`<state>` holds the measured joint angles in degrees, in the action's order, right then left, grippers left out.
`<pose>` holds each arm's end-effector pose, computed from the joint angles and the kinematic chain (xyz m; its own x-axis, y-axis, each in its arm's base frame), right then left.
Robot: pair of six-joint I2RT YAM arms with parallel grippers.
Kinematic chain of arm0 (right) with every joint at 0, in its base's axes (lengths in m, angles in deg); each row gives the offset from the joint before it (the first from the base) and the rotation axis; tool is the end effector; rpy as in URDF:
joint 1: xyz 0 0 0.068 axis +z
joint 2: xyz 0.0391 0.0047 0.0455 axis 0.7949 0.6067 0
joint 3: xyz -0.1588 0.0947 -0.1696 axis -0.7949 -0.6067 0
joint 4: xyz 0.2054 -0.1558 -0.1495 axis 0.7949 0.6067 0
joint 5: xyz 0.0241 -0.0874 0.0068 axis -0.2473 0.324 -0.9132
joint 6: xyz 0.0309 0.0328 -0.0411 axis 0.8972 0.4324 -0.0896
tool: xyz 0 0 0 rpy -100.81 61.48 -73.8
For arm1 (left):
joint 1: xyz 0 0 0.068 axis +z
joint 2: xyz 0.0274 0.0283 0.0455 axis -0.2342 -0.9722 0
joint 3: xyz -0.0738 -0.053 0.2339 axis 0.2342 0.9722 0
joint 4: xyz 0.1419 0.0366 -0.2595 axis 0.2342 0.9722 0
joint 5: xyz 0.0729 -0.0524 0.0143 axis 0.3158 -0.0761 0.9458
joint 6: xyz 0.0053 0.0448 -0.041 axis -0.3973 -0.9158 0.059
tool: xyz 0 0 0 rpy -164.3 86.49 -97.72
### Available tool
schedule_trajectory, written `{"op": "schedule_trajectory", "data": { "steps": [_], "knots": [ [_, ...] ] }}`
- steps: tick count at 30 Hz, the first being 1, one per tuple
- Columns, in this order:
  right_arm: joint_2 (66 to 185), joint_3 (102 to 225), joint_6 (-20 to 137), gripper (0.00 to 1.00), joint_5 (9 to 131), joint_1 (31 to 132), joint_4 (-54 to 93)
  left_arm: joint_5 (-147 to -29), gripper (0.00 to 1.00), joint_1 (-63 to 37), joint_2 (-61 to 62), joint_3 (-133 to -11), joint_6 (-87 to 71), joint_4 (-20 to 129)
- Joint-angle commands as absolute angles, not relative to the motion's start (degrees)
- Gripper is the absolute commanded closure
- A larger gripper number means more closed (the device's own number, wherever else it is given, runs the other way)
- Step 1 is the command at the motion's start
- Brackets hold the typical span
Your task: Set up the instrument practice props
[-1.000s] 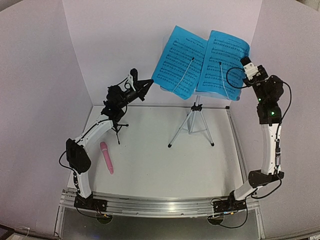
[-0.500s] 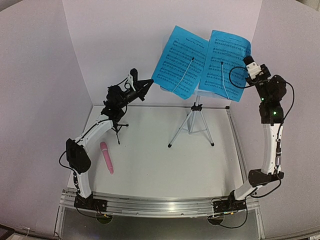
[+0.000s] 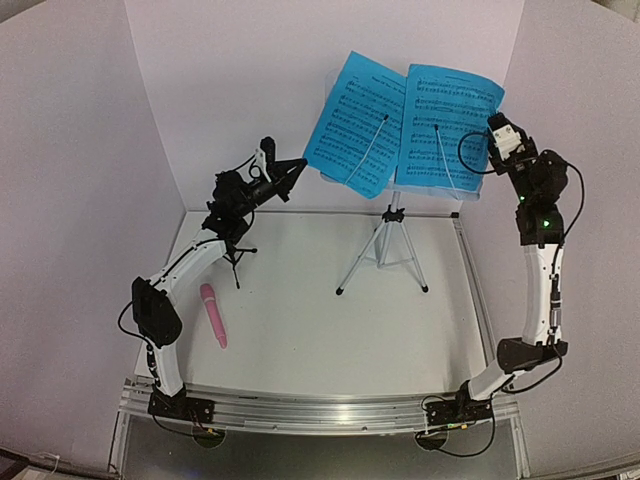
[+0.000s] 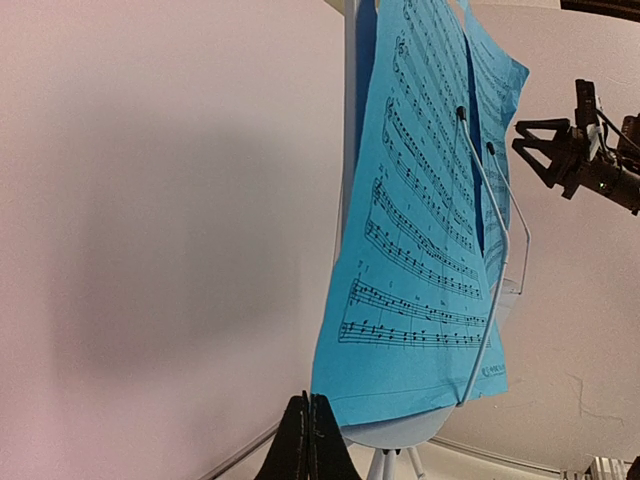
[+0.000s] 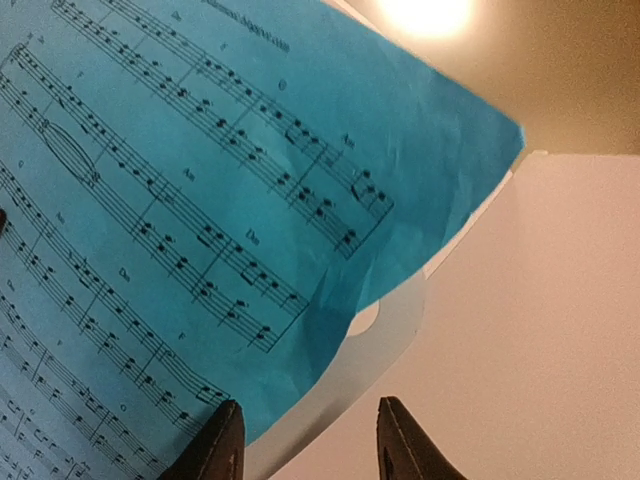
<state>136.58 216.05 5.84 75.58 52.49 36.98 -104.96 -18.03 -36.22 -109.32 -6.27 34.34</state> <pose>0.3339 0.0004 0.6094 0.2390 -0.7170 -0.6548 0.2087 0.6965 -0.6865 0.4197 -0.2808 0.4246 0.0923 -0.3014 -0.9490 0.8615 0.5020 -0.0756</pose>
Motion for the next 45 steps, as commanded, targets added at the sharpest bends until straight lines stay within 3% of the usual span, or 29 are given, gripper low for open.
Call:
{"op": "schedule_trajectory", "data": {
  "steps": [1,6,10,18,25,30,34,39,45],
  "knots": [
    [132.75,212.58,13.34,0.53,75.55,51.41,36.68,-105.62,1.0,-18.18,-32.78,-109.53,-6.57,31.79],
    [129.67,208.76,21.69,0.43,74.44,51.42,36.92,-105.32,1.0,-18.18,-32.5,-108.51,-6.11,31.2],
    [127.14,205.76,28.56,0.24,71.66,51.42,37.21,-104.21,1.0,-18.2,-32.55,-106.16,-5.42,28.77],
    [123.71,202.38,40.29,0.21,62.99,51.4,37.74,-106.71,0.98,-18.27,-33.74,-106.91,-3.19,27.88],
    [121.78,199.56,46.74,0.21,60.35,51.48,38.16,-111.57,0.62,-17.97,-31.78,-105.8,-4.08,30.58],
    [122.2,199.19,50.54,0.21,58.81,51.5,39.88,-113.71,0.46,-16.68,-28.18,-105.85,-7.96,36.6],
    [122.03,197.83,54.27,0.21,58.27,51.82,40.2,-115.12,0.4,-14.54,-29.28,-115.79,-7.99,49.27],
    [121.84,195.55,54.53,0.21,54.93,52.36,40.2,-121.17,0.38,-14.32,-43.7,-150.09,-9.47,75.23],
    [120.37,193.37,53.43,0.21,54.23,52.35,40.11,-115.85,0.38,-15.56,-41.72,-145.79,-13.18,71.44]
  ]
}}
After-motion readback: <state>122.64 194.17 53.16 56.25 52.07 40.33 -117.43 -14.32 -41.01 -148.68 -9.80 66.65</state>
